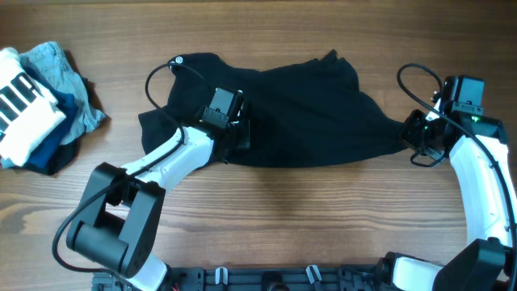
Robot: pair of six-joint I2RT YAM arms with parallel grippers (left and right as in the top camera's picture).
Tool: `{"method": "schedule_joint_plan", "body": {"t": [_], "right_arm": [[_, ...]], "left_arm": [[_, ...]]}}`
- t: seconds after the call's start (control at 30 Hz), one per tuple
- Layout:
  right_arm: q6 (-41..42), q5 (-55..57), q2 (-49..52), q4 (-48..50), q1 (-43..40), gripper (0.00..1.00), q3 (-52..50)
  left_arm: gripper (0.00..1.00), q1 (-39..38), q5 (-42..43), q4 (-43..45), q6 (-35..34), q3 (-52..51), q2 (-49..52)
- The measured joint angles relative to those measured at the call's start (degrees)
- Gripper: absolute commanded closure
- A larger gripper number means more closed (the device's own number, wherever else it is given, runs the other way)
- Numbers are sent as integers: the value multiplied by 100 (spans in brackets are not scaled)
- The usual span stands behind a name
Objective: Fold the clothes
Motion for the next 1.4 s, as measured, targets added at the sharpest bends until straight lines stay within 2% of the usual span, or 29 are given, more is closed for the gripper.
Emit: {"method": "schedule_joint_plan", "body": {"t": [0.23,0.47,0.7,0.83,0.9,0.97,1.03,1.07,1.13,1.2,1.37,1.4], "right_arm": [[-2,0,0,0,0,94,0],[0,0,-2,0,0,94,0],[0,2,-2,0,0,96,0],[46,407,-2,-31,-4,95,0],[278,916,-2,-160,-92,95,11],[424,1152,0,-173,-332,95,31],[511,1220,-2,-175,-535,95,42],[546,1248,-2,-177,-595,95,46],[555,1263,0,-175,-608,95,50],[566,1261,0,-177,-603,95,57],[568,1259,0,-177,-603,95,57],[566,1259,0,-181,-603,94,57]], "left_arm": [[96,46,-2,-48,15,0,-63],[96,337,-4,-372,15,0,-780],[96,210,345,-647,15,0,-863],[96,297,420,-848,15,7,-1038],[96,376,549,-885,15,37,-1244],[96,424,1445,-809,-55,155,-1801],[71,264,2262,-837,-208,221,-2122],[66,72,2658,-914,-291,254,-2262],[71,-269,3062,-1099,-372,293,-2332],[71,-599,3327,-1309,-407,291,-2304],[62,-1224,3458,-1408,-428,291,-2293],[52,-1263,3318,-1495,-428,291,-2293]]}}
